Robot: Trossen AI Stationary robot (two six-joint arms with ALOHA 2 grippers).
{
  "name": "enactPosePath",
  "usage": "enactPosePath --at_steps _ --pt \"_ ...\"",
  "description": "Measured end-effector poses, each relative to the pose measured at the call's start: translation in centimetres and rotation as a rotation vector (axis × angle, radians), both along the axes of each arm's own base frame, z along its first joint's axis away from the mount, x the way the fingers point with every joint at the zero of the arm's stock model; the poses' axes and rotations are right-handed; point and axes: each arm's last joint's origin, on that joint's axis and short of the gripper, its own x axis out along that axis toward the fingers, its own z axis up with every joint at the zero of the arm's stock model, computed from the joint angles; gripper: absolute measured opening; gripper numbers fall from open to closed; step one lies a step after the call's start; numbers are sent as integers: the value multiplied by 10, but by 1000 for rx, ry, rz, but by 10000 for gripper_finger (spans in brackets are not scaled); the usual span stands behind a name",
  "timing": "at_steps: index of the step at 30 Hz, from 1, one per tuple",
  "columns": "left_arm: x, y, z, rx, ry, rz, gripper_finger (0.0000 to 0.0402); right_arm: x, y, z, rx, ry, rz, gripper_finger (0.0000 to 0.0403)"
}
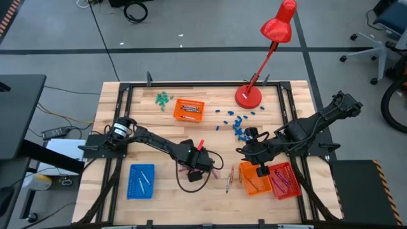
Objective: Sort crayons
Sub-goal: Put the black crayon into the top orange bin
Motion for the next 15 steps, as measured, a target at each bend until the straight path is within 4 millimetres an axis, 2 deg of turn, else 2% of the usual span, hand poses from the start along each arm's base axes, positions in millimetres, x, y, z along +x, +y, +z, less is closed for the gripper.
enactPosePath --at_steps 8,15 --pt "-3 2 13 7 -7 -64 162 1 0 1 4 -14 3 130" --pt "-4 -1 12 12 -1 -101 161 2 -2 1 8 -17 -10 130"
